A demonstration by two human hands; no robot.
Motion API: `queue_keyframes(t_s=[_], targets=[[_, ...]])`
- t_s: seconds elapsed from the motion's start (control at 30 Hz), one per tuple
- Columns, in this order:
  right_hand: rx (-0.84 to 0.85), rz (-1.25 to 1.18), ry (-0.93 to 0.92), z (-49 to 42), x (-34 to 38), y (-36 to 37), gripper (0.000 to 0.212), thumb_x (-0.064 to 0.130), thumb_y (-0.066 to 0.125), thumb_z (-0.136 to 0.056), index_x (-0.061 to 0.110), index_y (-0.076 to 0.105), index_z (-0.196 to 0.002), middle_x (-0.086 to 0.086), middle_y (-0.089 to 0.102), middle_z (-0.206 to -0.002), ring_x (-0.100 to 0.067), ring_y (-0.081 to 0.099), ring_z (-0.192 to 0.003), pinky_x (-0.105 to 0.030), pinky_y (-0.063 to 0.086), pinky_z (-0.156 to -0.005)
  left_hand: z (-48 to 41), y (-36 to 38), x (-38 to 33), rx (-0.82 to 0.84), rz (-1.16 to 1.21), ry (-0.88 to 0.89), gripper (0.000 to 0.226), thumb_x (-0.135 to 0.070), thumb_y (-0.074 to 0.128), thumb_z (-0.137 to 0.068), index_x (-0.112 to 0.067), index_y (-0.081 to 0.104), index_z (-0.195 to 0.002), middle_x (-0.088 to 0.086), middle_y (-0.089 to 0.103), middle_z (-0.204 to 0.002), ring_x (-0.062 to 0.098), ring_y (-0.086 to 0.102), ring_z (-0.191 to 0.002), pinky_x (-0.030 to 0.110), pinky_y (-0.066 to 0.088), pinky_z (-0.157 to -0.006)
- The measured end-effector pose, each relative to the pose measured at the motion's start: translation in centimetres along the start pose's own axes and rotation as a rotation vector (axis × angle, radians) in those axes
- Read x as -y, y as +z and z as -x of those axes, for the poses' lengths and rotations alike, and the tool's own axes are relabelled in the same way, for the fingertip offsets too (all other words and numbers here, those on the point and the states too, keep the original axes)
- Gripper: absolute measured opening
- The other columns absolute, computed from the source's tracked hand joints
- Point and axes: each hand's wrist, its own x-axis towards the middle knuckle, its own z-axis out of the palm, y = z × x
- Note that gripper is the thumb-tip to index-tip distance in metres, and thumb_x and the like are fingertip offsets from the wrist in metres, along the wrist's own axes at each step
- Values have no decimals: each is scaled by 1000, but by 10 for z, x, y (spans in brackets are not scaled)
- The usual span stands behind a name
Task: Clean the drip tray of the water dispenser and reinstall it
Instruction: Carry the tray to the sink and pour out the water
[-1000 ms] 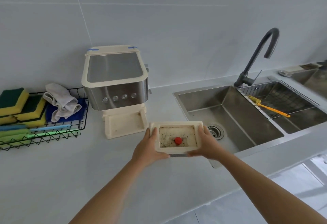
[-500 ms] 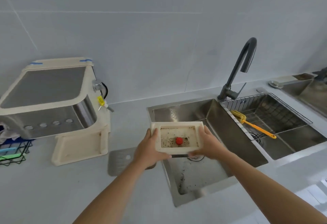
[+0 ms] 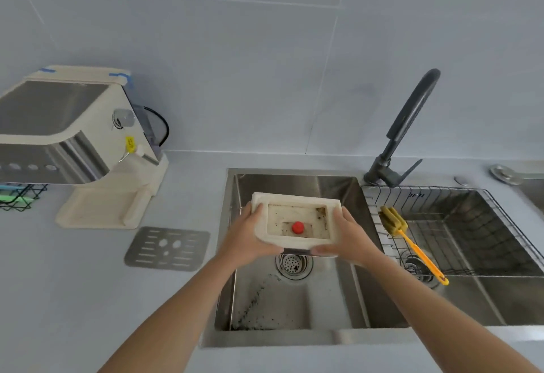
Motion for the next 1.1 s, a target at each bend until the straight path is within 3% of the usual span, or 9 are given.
queue_keyframes(t_s=[0.27, 0.5, 0.8, 0.9, 1.1], targets=[[56, -26, 14, 0, -14, -1, 97, 48, 79, -59, 13, 30, -134, 0, 39, -132, -11, 44, -108, -22, 42, -89, 0, 11, -4, 19, 7, -61, 104, -41, 76, -67, -17, 16, -149, -8, 13, -156, 15, 25, -138, 34, 32, -108], [75, -81, 86, 0, -21, -2, 87, 43, 79, -63, 13, 37, -133, 0, 43, -129, -10, 47, -102, -19, 41, -80, -8, 17, -4, 37, 26, -104, 98, -42, 77, -66, -19, 25, -146, -7, 26, -152, 16, 32, -135, 32, 37, -104], [93, -132, 116, -1, -20, -12, 70, 43, 73, -72, 17, 44, -131, -4, 52, -125, -12, 50, -97, -21, 42, -81, -22, 18, -6, 40, 77, -132, 89, -41, 78, -67, -18, 35, -141, -4, 44, -139, 13, 44, -120, 27, 43, -93], [99, -132, 147, -2, -21, -15, 73, 43, 69, -77, 11, 39, -136, -7, 49, -132, -16, 50, -105, -19, 38, -80, -28, 16, -9, 55, 81, -146, 86, -42, 77, -68, -18, 35, -140, -2, 46, -137, 15, 47, -119, 28, 45, -92], [113, -206, 203, -5, -24, -13, 72, 44, 63, -82, 5, 38, -137, -9, 51, -133, -10, 44, -95, -19, 37, -76, -39, 13, -14, 80, 40, -155, 82, -45, 73, -72, -18, 35, -140, 0, 47, -138, 16, 48, -119, 29, 45, -93]])
